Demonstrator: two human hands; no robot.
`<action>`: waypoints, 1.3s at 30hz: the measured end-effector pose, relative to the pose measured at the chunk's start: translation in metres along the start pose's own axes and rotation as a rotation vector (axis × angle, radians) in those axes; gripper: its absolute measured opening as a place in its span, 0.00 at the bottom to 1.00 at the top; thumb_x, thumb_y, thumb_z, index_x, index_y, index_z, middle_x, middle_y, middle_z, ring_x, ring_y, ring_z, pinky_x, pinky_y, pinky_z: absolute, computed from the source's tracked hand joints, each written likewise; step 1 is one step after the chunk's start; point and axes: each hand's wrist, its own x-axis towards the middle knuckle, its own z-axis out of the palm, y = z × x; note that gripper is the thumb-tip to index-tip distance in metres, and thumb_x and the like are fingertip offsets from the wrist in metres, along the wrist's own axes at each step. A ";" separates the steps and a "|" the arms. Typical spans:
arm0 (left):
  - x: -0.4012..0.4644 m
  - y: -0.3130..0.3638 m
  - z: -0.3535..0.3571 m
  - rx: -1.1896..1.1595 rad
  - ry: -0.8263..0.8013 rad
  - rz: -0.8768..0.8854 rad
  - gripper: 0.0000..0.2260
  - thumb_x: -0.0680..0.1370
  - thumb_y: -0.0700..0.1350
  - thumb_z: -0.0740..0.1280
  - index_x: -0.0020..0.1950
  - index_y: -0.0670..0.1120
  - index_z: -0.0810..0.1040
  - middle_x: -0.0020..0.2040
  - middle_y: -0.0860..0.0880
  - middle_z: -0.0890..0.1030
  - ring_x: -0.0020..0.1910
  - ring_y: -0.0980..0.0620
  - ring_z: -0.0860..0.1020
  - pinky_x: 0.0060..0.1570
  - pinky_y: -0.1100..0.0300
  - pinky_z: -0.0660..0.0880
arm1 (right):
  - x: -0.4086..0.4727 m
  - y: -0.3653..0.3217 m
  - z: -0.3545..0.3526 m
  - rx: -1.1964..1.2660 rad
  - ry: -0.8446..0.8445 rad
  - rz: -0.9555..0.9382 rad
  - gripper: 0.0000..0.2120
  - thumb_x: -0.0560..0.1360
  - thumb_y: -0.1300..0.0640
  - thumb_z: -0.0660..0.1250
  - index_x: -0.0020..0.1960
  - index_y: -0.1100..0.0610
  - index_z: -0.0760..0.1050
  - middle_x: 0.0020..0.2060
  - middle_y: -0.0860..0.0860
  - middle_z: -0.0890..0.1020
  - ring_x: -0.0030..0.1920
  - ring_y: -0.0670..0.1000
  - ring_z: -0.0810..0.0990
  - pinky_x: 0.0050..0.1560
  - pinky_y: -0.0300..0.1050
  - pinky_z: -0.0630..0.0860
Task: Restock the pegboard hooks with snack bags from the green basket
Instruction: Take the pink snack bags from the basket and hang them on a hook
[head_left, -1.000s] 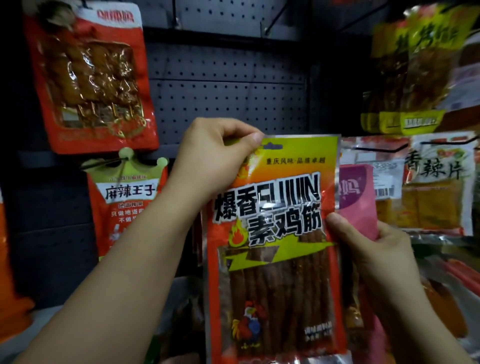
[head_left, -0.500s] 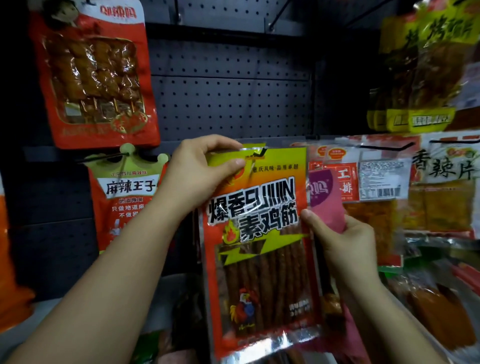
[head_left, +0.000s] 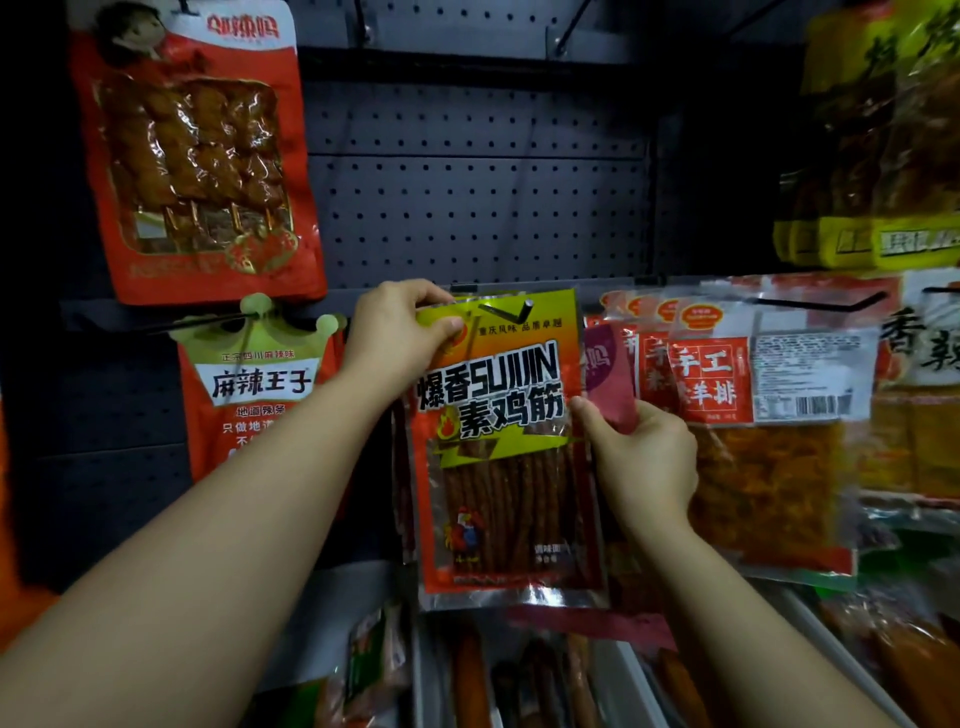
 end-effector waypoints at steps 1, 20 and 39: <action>0.002 -0.002 0.003 0.007 0.005 -0.007 0.09 0.72 0.46 0.73 0.52 0.48 0.82 0.53 0.48 0.83 0.53 0.50 0.79 0.47 0.64 0.68 | 0.002 0.000 0.003 -0.010 -0.007 0.002 0.15 0.71 0.39 0.69 0.42 0.51 0.83 0.32 0.45 0.81 0.35 0.49 0.77 0.37 0.44 0.71; 0.000 -0.008 0.026 0.215 0.170 0.342 0.15 0.73 0.48 0.70 0.60 0.54 0.78 0.59 0.51 0.78 0.64 0.45 0.68 0.68 0.45 0.53 | -0.026 0.032 -0.059 0.045 0.032 -0.070 0.15 0.69 0.46 0.73 0.27 0.48 0.74 0.23 0.39 0.76 0.29 0.38 0.76 0.31 0.44 0.72; -0.027 -0.049 0.047 0.206 0.069 0.262 0.39 0.66 0.63 0.71 0.74 0.53 0.63 0.77 0.51 0.58 0.77 0.45 0.48 0.70 0.37 0.40 | -0.035 0.024 -0.074 0.331 -0.016 0.002 0.16 0.59 0.33 0.74 0.39 0.44 0.83 0.31 0.50 0.85 0.35 0.52 0.83 0.40 0.62 0.81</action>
